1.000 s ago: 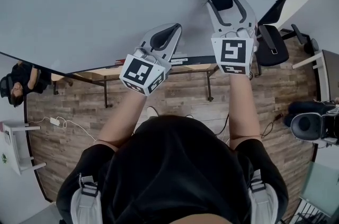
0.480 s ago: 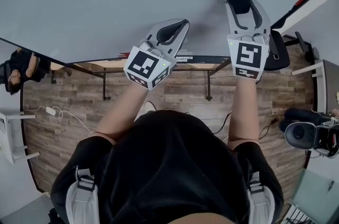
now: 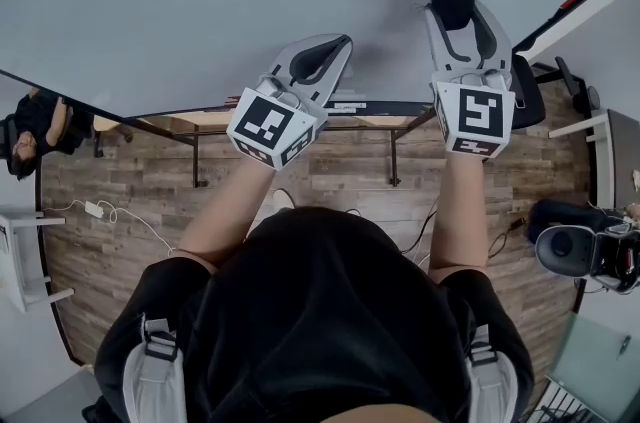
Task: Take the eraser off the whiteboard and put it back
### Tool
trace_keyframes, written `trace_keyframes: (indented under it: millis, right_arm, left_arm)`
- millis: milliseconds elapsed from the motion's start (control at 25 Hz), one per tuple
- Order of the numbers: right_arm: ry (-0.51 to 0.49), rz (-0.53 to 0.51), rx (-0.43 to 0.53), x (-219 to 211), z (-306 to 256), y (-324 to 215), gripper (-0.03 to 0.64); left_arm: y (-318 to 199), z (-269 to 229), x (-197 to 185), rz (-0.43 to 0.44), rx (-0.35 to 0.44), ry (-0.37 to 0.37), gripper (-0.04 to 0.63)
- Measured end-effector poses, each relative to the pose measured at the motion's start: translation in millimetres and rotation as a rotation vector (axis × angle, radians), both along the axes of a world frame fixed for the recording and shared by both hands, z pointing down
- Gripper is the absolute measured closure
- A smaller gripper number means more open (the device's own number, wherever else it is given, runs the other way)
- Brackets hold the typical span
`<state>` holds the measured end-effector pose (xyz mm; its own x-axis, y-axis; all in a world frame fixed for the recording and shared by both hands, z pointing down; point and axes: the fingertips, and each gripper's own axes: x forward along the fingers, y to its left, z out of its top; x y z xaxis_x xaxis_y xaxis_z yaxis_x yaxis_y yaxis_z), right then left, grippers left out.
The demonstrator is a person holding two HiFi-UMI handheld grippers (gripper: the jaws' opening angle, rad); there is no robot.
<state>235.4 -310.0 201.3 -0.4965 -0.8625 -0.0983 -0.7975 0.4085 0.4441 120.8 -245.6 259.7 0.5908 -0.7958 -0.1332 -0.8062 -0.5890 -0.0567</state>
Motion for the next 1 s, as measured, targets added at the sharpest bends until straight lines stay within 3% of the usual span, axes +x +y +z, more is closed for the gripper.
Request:
trace_keyframes:
  millis: [440, 680, 1000]
  right_arm:
    - [-0.26, -0.248, -0.145, -31.2, 16.7, 27.6, 0.39]
    - [-0.259, -0.314, -0.158, -58.3, 29.2, 45.0, 0.39]
    - [-0.254, -0.475, -0.197, -108.4, 55.4, 69.0, 0.39]
  left_arm:
    - [19.4, 0.4, -35.9, -0.039, 0.022, -0.012, 0.601]
    - [34.9, -0.1, -61.3, -0.064, 0.039, -0.021, 0.601]
    - [48.7, 18.7, -89.9, -0.09, 0.025, -0.049, 0.601]
